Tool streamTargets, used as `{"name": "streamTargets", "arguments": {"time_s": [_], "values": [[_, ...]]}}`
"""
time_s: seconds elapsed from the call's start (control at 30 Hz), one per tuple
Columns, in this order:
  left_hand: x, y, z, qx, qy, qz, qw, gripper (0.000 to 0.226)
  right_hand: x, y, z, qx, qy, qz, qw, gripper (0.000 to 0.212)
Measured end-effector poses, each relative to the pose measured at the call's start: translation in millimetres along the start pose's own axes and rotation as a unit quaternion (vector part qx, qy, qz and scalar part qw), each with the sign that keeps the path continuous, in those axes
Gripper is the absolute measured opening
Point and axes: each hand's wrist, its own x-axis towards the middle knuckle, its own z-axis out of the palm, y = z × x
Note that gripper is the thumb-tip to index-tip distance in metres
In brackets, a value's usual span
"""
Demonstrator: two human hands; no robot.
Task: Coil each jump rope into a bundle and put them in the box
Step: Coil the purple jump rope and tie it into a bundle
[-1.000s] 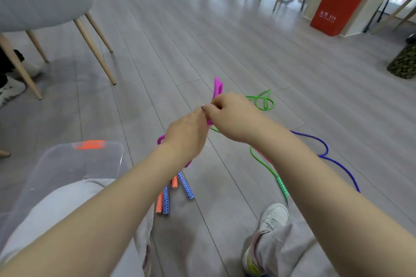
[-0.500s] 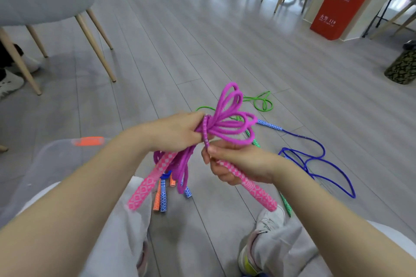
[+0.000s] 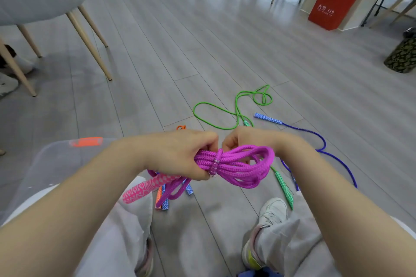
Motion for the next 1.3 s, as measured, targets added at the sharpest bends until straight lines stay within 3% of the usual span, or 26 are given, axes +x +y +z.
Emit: {"name": "streamTargets", "arguments": {"time_s": [0.03,0.17,0.33,0.4,0.53,0.6,0.7,0.77,0.9,1.07,1.2,1.3], "values": [[0,1,0,0.010,-0.001,0.001,1.000,0.033,1,-3,-2,0.010,0.009,-0.015,1.000,0.007],[3,6,6,0.085,0.007,-0.002,0.996,0.035,-7,-15,-6,-0.043,0.051,-0.013,0.998,0.019],[16,6,21,0.311,0.084,-0.036,0.946,0.022,-6,-28,-9,-0.171,0.159,0.004,0.972,0.021],[25,6,31,0.333,0.088,-0.054,0.937,0.025,-10,-40,-8,-0.252,0.196,0.021,0.947,0.020],[47,0,54,0.321,0.114,-0.106,0.934,0.014,-14,-58,2,-0.425,0.274,0.056,0.861,0.025],[53,-3,58,0.312,0.126,-0.139,0.931,0.008,-15,-69,10,-0.415,0.265,0.069,0.868,0.033],[56,-10,52,0.263,0.152,-0.182,0.935,0.007,-15,-79,21,-0.343,0.222,0.072,0.910,0.012],[58,-18,45,0.237,0.175,-0.198,0.935,0.012,-15,-76,28,-0.328,0.246,0.068,0.909,0.027],[63,-29,39,0.204,0.207,-0.219,0.931,0.011,-17,-64,34,-0.247,0.320,0.061,0.913,0.032],[60,-33,21,0.028,0.130,-0.186,0.973,0.022,-2,-33,37,0.021,0.417,0.005,0.909,0.007],[47,-25,13,-0.213,0.006,-0.174,0.961,0.024,-3,-19,29,0.032,0.409,-0.005,0.912,0.015],[43,-18,11,-0.277,0.029,-0.150,0.949,0.021,-4,-17,23,0.025,0.421,-0.018,0.906,0.013]]}}
